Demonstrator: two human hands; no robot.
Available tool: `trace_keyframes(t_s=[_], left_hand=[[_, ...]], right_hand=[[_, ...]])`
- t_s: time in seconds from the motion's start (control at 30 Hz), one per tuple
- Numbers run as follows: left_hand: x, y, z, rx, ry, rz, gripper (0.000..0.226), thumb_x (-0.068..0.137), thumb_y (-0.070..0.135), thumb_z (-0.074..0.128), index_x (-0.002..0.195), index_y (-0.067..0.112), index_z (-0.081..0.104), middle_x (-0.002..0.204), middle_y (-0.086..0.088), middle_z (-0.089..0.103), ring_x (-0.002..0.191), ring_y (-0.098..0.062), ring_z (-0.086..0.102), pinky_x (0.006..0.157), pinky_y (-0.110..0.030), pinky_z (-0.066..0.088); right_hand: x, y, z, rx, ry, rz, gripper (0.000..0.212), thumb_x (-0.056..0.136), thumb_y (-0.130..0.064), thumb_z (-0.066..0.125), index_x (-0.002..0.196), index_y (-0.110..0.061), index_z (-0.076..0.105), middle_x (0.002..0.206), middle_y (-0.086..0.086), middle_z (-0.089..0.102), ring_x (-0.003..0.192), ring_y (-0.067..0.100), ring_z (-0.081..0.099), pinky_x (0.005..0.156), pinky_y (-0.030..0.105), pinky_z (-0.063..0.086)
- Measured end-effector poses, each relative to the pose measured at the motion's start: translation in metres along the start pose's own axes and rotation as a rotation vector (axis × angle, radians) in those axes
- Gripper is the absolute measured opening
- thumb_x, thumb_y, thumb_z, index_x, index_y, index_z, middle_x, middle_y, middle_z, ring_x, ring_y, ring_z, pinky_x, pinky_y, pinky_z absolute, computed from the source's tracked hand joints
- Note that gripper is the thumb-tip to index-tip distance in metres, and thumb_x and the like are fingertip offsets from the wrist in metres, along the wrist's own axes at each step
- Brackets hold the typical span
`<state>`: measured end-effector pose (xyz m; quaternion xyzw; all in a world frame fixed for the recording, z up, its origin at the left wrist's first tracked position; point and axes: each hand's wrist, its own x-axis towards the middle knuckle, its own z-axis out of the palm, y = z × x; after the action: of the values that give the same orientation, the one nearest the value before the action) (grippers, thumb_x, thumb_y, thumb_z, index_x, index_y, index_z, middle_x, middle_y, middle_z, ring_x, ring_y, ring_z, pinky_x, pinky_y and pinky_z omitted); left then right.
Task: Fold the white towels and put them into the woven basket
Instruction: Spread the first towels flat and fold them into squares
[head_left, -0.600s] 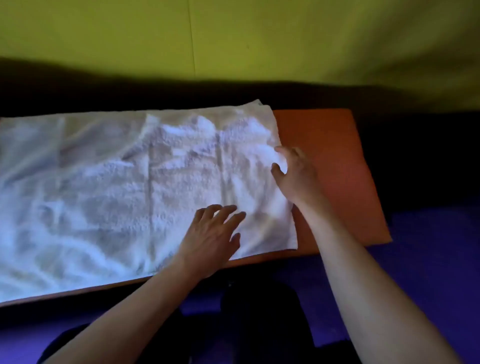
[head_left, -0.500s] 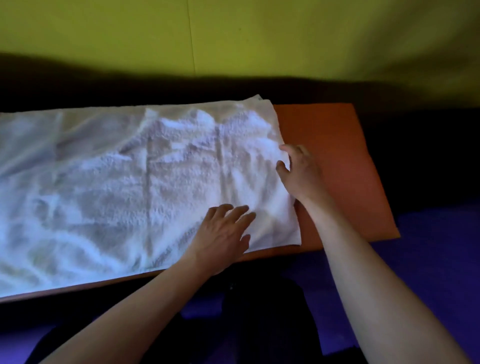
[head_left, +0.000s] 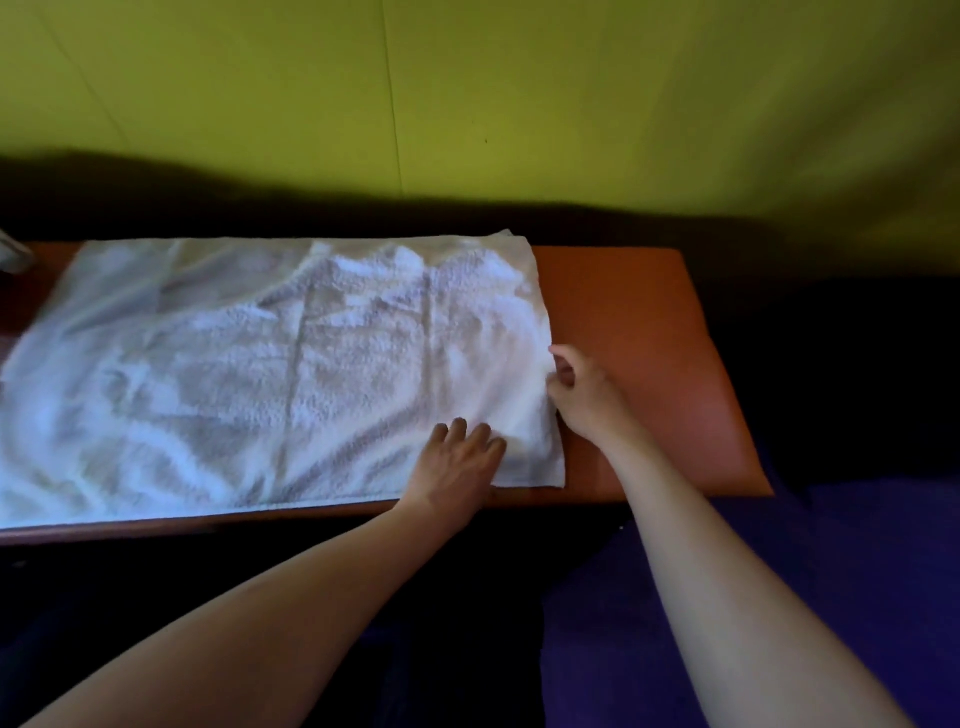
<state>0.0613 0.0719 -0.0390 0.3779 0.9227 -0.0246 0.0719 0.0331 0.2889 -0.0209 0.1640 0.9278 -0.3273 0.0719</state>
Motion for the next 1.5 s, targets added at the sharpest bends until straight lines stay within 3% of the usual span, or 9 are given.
trace_keyframes(t_s=[0.13, 0.27, 0.43, 0.6, 0.73, 0.83, 1.07, 1.27, 1.5], left_hand=[[0.004, -0.005, 0.004, -0.118, 0.082, 0.011, 0.022, 0.075, 0.035, 0.075, 0.076, 0.016, 0.064, 0.076, -0.002, 0.063, 0.060, -0.025, 0.061, 0.044, -0.031, 0.045], [0.001, -0.015, -0.010, -0.384, 0.052, -0.068, 0.068, 0.078, 0.061, 0.025, 0.099, 0.014, 0.069, 0.093, -0.004, 0.071, 0.081, -0.030, 0.070, 0.062, -0.038, 0.052], [-0.002, -0.027, -0.005, -0.524, 0.158, -0.131, 0.021, 0.092, 0.026, 0.045, 0.102, 0.011, 0.056, 0.091, -0.008, 0.058, 0.081, -0.035, 0.064, 0.062, -0.047, 0.053], [0.002, -0.014, -0.017, -0.655, 0.156, -0.205, 0.013, 0.095, 0.019, 0.049, 0.098, 0.016, 0.037, 0.098, -0.008, 0.054, 0.092, -0.028, 0.053, 0.073, -0.037, 0.041], [0.008, -0.016, -0.025, -0.592, 0.128, -0.242, 0.033, 0.090, 0.040, 0.054, 0.103, 0.016, 0.035, 0.091, -0.003, 0.060, 0.083, -0.029, 0.059, 0.064, -0.036, 0.038], [0.006, -0.017, -0.030, -0.544, 0.134, -0.201, 0.026, 0.089, 0.035, 0.047, 0.107, 0.016, 0.044, 0.093, -0.003, 0.063, 0.087, -0.032, 0.062, 0.066, -0.037, 0.040], [-0.019, -0.014, -0.043, -0.674, 0.047, -0.155, 0.055, 0.100, 0.029, 0.047, 0.152, 0.013, 0.038, 0.135, -0.011, 0.060, 0.119, -0.030, 0.057, 0.100, -0.038, 0.044], [-0.045, -0.042, -0.062, -1.062, 0.268, -0.438, 0.041, 0.076, 0.023, 0.042, 0.117, 0.022, 0.044, 0.071, -0.013, 0.063, 0.069, -0.038, 0.060, 0.062, -0.046, 0.045], [-0.083, -0.086, -0.087, -1.380, 0.525, -0.634, 0.033, 0.107, 0.039, 0.036, 0.089, 0.019, 0.056, 0.063, -0.004, 0.062, 0.055, -0.011, 0.064, 0.057, -0.028, 0.049]], right_hand=[[0.021, -0.006, -0.008, 0.129, 0.048, 0.055, 0.044, 0.093, -0.032, 0.056, 0.137, -0.029, 0.053, 0.120, 0.000, 0.065, 0.112, 0.021, 0.061, 0.097, 0.041, 0.051], [0.048, -0.015, -0.012, 0.179, 0.087, 0.130, 0.045, 0.094, -0.033, 0.059, 0.136, -0.016, 0.056, 0.122, 0.007, 0.065, 0.114, 0.024, 0.060, 0.085, 0.027, 0.041], [0.093, -0.022, -0.005, 0.444, 0.074, 0.348, 0.036, 0.071, -0.046, 0.071, 0.090, -0.016, 0.065, 0.095, 0.004, 0.068, 0.085, 0.022, 0.064, 0.069, 0.029, 0.045], [0.108, -0.042, -0.003, 0.701, -0.035, 0.545, 0.016, 0.081, -0.005, 0.070, 0.069, -0.006, 0.060, 0.068, 0.009, 0.057, 0.047, 0.016, 0.057, 0.048, 0.021, 0.046], [0.113, -0.043, -0.008, 0.722, -0.093, 0.570, 0.021, 0.063, -0.015, 0.060, 0.083, -0.010, 0.059, 0.089, 0.013, 0.058, 0.078, 0.026, 0.058, 0.071, 0.038, 0.046], [0.114, -0.044, -0.012, 0.792, -0.144, 0.609, 0.021, 0.080, -0.027, 0.065, 0.091, -0.009, 0.063, 0.091, 0.011, 0.070, 0.076, 0.028, 0.067, 0.079, 0.038, 0.053], [0.129, -0.060, -0.010, 0.629, -0.038, 0.505, 0.024, 0.091, -0.028, 0.070, 0.096, -0.005, 0.071, 0.097, 0.015, 0.072, 0.068, 0.023, 0.065, 0.066, 0.032, 0.052], [0.147, -0.094, -0.023, 0.986, -0.044, 0.458, 0.020, 0.094, -0.008, 0.053, 0.109, -0.008, 0.067, 0.095, 0.009, 0.071, 0.072, 0.016, 0.070, 0.053, 0.023, 0.055], [0.128, -0.210, -0.012, 1.040, 0.096, 0.348, 0.019, 0.098, -0.010, 0.056, 0.116, -0.008, 0.060, 0.097, 0.008, 0.065, 0.067, 0.012, 0.062, 0.044, 0.015, 0.049]])
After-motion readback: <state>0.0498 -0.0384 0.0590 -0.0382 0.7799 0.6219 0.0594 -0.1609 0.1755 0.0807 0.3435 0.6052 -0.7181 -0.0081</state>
